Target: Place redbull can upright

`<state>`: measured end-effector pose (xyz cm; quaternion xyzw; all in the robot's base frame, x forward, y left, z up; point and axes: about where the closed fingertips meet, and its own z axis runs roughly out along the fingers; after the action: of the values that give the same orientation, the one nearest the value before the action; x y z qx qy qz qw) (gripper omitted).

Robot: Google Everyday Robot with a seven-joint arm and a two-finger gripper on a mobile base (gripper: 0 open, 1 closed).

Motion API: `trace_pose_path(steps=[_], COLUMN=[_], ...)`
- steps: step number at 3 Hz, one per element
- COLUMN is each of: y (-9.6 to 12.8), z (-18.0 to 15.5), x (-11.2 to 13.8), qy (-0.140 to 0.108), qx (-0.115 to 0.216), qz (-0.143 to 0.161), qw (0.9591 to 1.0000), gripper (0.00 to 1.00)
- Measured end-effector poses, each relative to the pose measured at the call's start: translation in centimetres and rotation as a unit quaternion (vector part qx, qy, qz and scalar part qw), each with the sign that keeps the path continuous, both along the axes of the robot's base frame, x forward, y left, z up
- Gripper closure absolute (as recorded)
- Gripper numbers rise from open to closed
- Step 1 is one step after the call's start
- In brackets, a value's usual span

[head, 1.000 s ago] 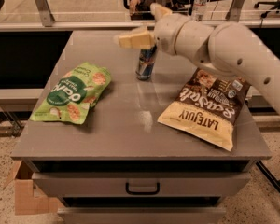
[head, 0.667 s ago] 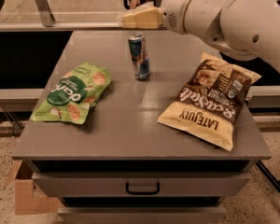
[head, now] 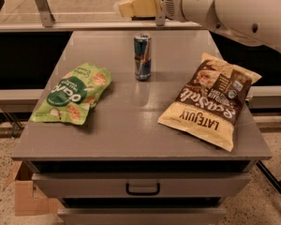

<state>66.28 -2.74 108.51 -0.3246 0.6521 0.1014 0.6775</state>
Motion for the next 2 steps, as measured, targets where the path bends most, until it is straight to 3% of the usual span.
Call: trace_pose_path(steps=[1,2], y=[-0.3,-6.6], z=[0.6,0.6], x=[-2.7,-2.5], qy=[0.007,0.019], qx=[-0.042,-0.054], qz=[-0.032,-0.094], qw=[0.9986,0.9940], gripper=[0.00,0.00])
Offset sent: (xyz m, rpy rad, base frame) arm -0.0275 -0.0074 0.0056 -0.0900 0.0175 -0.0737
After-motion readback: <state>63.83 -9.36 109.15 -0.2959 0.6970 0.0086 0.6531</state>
